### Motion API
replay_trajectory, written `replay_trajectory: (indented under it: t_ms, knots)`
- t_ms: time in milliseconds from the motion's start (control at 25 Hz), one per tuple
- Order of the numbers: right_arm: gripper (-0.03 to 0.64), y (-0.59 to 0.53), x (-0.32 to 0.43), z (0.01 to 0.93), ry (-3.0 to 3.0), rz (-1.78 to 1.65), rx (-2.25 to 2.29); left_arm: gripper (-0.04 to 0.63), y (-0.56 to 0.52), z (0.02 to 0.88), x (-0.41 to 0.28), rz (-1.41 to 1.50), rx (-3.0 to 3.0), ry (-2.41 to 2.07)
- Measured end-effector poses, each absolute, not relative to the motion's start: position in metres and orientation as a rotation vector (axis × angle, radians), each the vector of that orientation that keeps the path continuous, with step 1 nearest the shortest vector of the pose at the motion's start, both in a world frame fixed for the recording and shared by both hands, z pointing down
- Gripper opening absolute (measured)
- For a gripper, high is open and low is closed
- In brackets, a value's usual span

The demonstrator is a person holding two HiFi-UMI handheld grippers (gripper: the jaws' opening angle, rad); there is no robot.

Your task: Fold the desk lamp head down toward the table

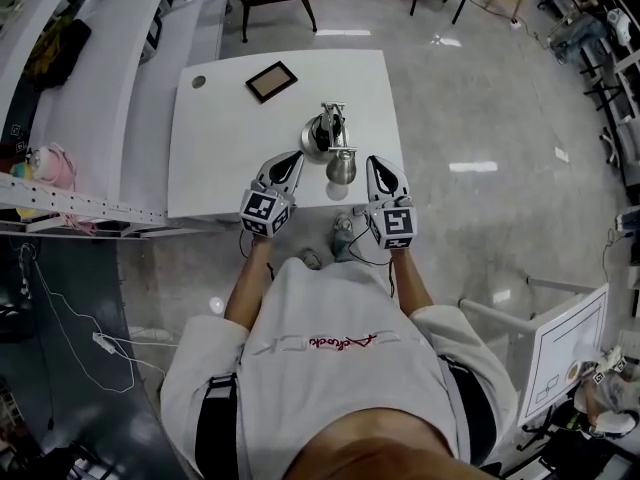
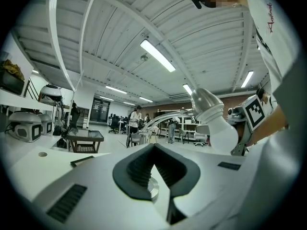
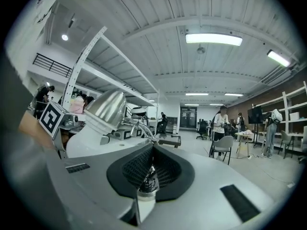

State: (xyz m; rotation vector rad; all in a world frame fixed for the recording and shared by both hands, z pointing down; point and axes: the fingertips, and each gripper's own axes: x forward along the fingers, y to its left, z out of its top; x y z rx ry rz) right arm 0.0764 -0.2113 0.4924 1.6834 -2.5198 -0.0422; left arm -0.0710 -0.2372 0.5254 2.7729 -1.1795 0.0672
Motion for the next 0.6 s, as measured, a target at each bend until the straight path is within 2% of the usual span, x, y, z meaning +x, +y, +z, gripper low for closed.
replay_trajectory:
  t_ms: [600]
  knots:
    - [0.018, -0.243, 0.073, 0.511, -2.525, 0.025, 1.627, 0.02, -0.258, 0.548, -0.073, 0.127, 2.719, -1.182]
